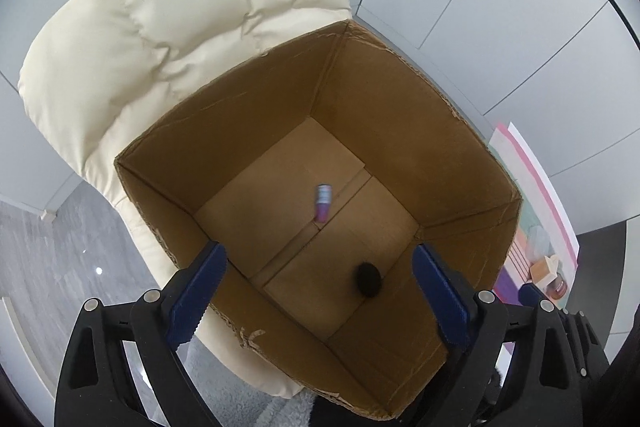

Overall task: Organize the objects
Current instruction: 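Open both tools to drop the puff and tube into the box, then withdraw both open tools from the box back toward the table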

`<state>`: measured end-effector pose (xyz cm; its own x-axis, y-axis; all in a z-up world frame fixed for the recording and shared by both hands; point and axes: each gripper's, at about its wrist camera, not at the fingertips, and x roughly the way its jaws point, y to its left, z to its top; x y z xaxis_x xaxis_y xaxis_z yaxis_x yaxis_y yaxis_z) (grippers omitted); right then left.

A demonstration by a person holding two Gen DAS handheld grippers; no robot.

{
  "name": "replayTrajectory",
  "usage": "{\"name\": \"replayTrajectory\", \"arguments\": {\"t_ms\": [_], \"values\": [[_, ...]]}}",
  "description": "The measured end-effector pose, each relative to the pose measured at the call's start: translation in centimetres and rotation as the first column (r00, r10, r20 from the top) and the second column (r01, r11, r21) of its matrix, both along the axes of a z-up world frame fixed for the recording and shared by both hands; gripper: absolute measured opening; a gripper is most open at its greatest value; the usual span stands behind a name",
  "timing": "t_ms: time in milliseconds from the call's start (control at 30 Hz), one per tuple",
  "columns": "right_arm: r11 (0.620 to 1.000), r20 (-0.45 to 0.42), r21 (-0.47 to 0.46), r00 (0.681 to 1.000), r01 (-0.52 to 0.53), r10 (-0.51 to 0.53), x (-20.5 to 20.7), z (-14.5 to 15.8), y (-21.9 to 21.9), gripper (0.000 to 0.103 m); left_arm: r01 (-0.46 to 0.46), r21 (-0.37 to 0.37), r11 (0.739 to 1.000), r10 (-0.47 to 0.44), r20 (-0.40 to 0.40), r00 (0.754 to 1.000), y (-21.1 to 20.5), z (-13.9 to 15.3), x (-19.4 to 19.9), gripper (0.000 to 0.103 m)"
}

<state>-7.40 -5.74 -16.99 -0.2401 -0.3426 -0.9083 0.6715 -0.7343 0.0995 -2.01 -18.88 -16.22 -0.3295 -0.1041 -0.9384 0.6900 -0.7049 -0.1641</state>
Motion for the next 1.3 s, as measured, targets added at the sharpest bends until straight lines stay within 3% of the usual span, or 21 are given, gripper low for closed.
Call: {"name": "replayTrajectory", "arguments": {"t_ms": [800, 1300], "values": [[1.000, -0.007, -0.012, 1.000, 0.020, -0.020, 1.5, 1.8, 1.8, 0.094, 0.033, -0.050, 0.998, -0.033, -0.007, 0.999, 1.5, 2.2, 1.2, 0.095], [0.999, -0.035, -0.021, 0.998, 0.043, -0.044, 5.0, 3.9, 5.2, 0.094, 0.067, -0.091, 0.994, -0.070, -0.029, 0.997, 4.8, 3.9, 6.2, 0.095]]}}
